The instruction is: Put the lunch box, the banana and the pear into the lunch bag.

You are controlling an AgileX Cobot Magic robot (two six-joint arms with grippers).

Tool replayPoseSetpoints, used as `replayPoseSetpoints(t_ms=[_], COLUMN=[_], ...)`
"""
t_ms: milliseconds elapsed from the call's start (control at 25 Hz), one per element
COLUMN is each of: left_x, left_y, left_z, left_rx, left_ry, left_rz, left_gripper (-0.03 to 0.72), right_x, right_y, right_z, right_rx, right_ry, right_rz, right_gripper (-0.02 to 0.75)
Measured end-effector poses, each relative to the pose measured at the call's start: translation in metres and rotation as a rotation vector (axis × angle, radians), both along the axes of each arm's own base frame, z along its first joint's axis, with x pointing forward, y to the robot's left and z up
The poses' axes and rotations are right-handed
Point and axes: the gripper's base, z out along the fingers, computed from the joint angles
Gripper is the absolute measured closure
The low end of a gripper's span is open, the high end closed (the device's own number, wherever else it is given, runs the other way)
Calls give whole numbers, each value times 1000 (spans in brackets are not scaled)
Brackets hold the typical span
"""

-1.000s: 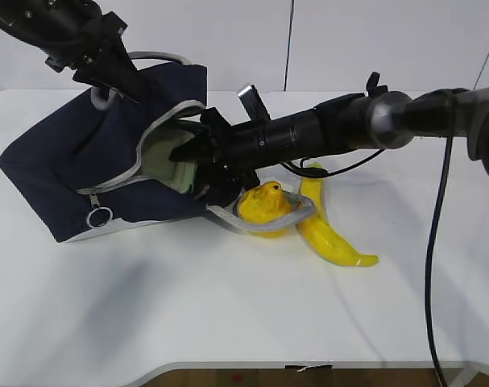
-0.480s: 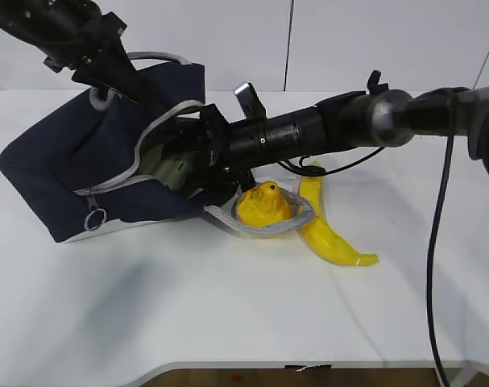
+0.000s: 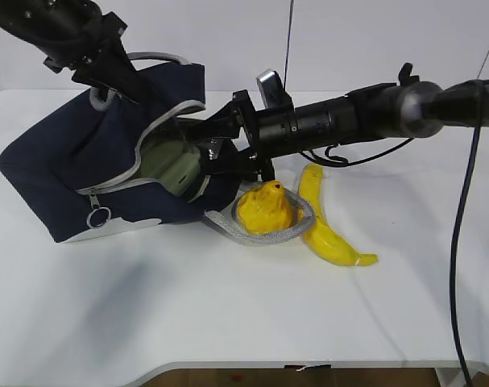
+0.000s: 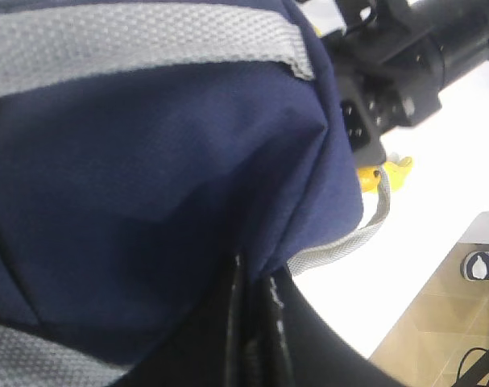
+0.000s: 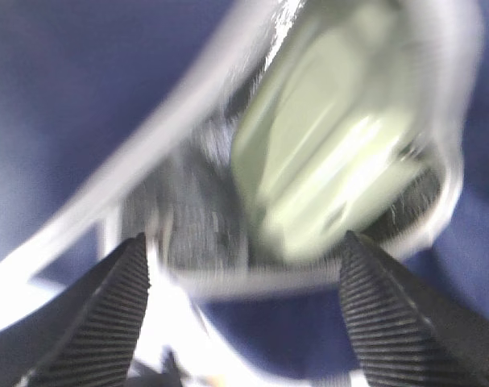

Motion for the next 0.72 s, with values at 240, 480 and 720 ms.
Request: replayPoseSetpoints(t_ms=[240,480,720], left_x=[0,0,0], left_y=[0,1,1], left_z=[0,0,0], left_rx=[0,-1,-1], left_ry=[1,4,5], left_rz=[2,7,7], left_gripper=[681,682,682], right_x=[-6,-21,-35], right_y=[-8,-19,-35], right_z=[31,74,101], right_rx=[-98,-305,-536], right_ry=[-110,-212,-248], right_rz=[57,146,173], right_gripper=[157,155,155])
